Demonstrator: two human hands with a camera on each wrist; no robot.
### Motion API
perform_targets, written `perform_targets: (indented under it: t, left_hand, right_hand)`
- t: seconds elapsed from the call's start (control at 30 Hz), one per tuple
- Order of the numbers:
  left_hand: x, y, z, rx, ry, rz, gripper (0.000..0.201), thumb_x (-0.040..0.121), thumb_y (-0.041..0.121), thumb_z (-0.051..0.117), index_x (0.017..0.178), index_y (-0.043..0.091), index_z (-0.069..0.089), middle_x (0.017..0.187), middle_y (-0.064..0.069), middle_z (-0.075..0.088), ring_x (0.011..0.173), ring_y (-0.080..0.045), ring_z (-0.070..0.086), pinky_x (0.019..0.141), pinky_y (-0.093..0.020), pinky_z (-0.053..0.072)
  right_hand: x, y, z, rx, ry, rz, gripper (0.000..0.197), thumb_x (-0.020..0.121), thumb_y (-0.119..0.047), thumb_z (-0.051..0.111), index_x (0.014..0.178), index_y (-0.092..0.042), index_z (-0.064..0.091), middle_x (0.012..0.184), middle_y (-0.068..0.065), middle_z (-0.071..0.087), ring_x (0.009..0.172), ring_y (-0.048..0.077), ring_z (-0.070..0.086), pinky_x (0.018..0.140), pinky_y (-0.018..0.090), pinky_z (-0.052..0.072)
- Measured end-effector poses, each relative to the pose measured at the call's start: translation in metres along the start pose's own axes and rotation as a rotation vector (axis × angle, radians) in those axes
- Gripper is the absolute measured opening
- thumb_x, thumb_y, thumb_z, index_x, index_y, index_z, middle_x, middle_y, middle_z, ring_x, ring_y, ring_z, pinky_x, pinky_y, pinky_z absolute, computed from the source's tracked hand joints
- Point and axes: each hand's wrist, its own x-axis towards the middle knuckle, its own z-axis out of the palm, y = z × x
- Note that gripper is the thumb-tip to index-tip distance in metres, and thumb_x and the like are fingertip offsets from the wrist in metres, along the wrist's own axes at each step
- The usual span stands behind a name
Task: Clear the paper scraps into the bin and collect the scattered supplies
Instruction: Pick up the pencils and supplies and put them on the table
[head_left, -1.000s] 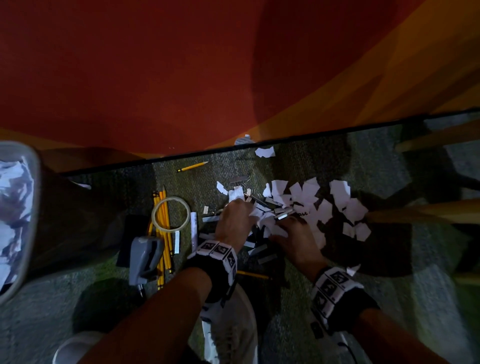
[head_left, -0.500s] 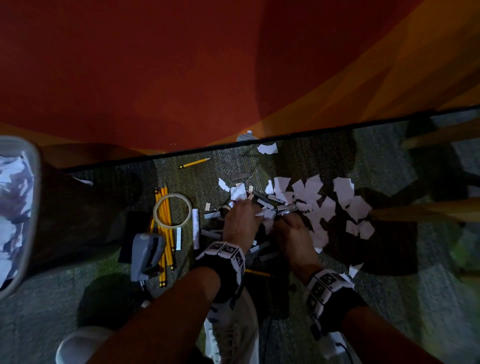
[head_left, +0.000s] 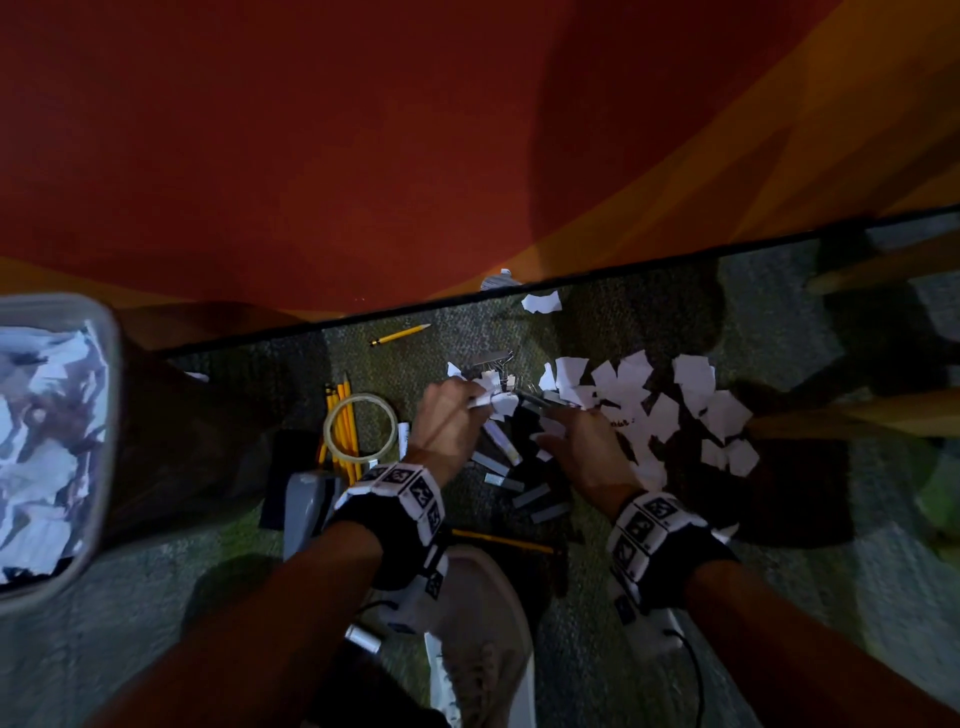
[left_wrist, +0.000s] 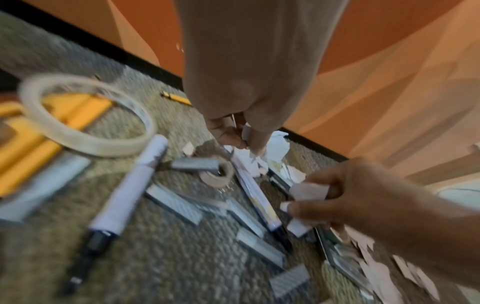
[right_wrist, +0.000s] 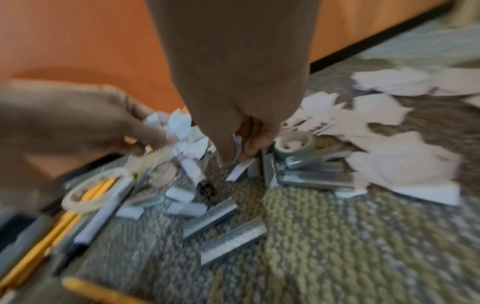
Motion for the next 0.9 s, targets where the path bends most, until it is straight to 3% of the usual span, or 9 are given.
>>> perform_targets:
  t: [0.1, 0.23, 0.3, 0.4, 0.47, 0.53, 0.6, 0.8, 0.9]
  left_hand:
    - [-0.005, -0.005, -0.013, -0.035, 0.026, -0.008, 0.034, 0.089, 0.016, 0.069, 0.058, 0.018, 0.054, 0.059, -0.003, 0.055, 0.065, -0.026, 0.060, 0.058, -0.032, 0.036]
    - [-0.010, -0.008, -0.025, -0.081, 0.066, -0.017, 0.020, 0.089, 0.017, 0.071, 0.071, 0.008, 0.070, 0.056, 0.010, 0.053, 0.053, 0.005, 0.046, 0.054, -0.016, 0.030]
    - [-0.010, -0.009, -0.027, -0.081, 0.078, -0.024, 0.017, 0.089, 0.018, 0.072, 0.076, 0.007, 0.073, 0.059, 0.005, 0.058, 0.055, 0.001, 0.049, 0.055, -0.018, 0.030]
    - [-0.011, -0.007, -0.027, -0.086, 0.074, -0.040, 0.014, 0.089, 0.021, 0.073, 0.081, 0.010, 0.076, 0.064, 0.004, 0.060, 0.055, -0.002, 0.050, 0.050, -0.011, 0.031]
    - [-0.014, -0.003, -0.026, -0.110, 0.051, -0.048, 0.013, 0.087, 0.020, 0.072, 0.076, 0.013, 0.075, 0.058, 0.007, 0.058, 0.052, -0.001, 0.049, 0.050, -0.012, 0.032]
    - [-0.017, -0.001, -0.023, -0.120, 0.028, -0.053, 0.020, 0.086, 0.024, 0.072, 0.067, 0.016, 0.071, 0.057, 0.001, 0.060, 0.055, -0.012, 0.054, 0.055, -0.025, 0.036]
    - [-0.017, 0.001, -0.022, -0.111, 0.006, -0.067, 0.023, 0.086, 0.028, 0.071, 0.066, 0.015, 0.070, 0.060, -0.005, 0.064, 0.058, -0.019, 0.056, 0.057, -0.031, 0.040]
    - [-0.028, 0.010, -0.029, -0.079, -0.028, -0.026, 0.027, 0.088, 0.022, 0.071, 0.063, 0.024, 0.061, 0.056, 0.015, 0.054, 0.053, 0.002, 0.050, 0.065, -0.022, 0.037]
    - [-0.037, 0.018, -0.036, -0.099, -0.017, -0.012, 0.012, 0.088, 0.022, 0.072, 0.078, 0.016, 0.075, 0.072, 0.010, 0.066, 0.065, -0.004, 0.060, 0.071, -0.024, 0.048]
  right_hand:
    - [0.009, -0.002, 0.012, -0.093, 0.003, 0.017, 0.025, 0.088, -0.022, 0.068, 0.110, -0.011, 0.072, 0.100, 0.012, 0.074, 0.092, 0.029, 0.070, 0.077, 0.037, 0.056]
    - [0.015, -0.007, 0.009, -0.122, 0.121, 0.049, 0.012, 0.090, -0.013, 0.063, 0.088, -0.003, 0.069, 0.080, 0.016, 0.069, 0.075, 0.031, 0.067, 0.060, 0.031, 0.047]
    - [0.015, -0.007, 0.005, -0.108, 0.188, 0.046, 0.011, 0.089, -0.008, 0.059, 0.084, 0.000, 0.066, 0.074, 0.018, 0.066, 0.068, 0.032, 0.063, 0.055, 0.032, 0.041]
    - [0.009, -0.007, 0.000, -0.040, 0.157, -0.008, 0.015, 0.091, -0.013, 0.061, 0.081, -0.002, 0.065, 0.069, 0.016, 0.064, 0.063, 0.031, 0.061, 0.056, 0.038, 0.049]
    - [0.004, -0.007, -0.003, -0.010, 0.046, -0.017, 0.013, 0.090, -0.014, 0.067, 0.088, -0.003, 0.072, 0.083, 0.015, 0.072, 0.075, 0.030, 0.067, 0.067, 0.037, 0.054]
    - [0.000, -0.004, -0.001, -0.106, -0.083, -0.004, 0.019, 0.085, -0.015, 0.070, 0.103, -0.008, 0.074, 0.101, 0.010, 0.072, 0.092, 0.027, 0.068, 0.076, 0.031, 0.052]
    - [-0.004, -0.001, 0.002, -0.268, -0.136, -0.023, 0.025, 0.080, -0.011, 0.067, 0.104, -0.012, 0.070, 0.106, 0.011, 0.068, 0.098, 0.030, 0.065, 0.077, 0.033, 0.051]
    - [-0.010, -0.010, 0.004, -0.374, -0.129, -0.100, 0.022, 0.084, -0.006, 0.057, 0.102, -0.006, 0.070, 0.106, 0.015, 0.065, 0.101, 0.032, 0.060, 0.079, 0.035, 0.045]
    - [-0.008, -0.014, -0.007, -0.217, -0.162, -0.030, 0.013, 0.086, -0.012, 0.064, 0.091, -0.004, 0.073, 0.092, 0.016, 0.069, 0.088, 0.029, 0.066, 0.073, 0.033, 0.048]
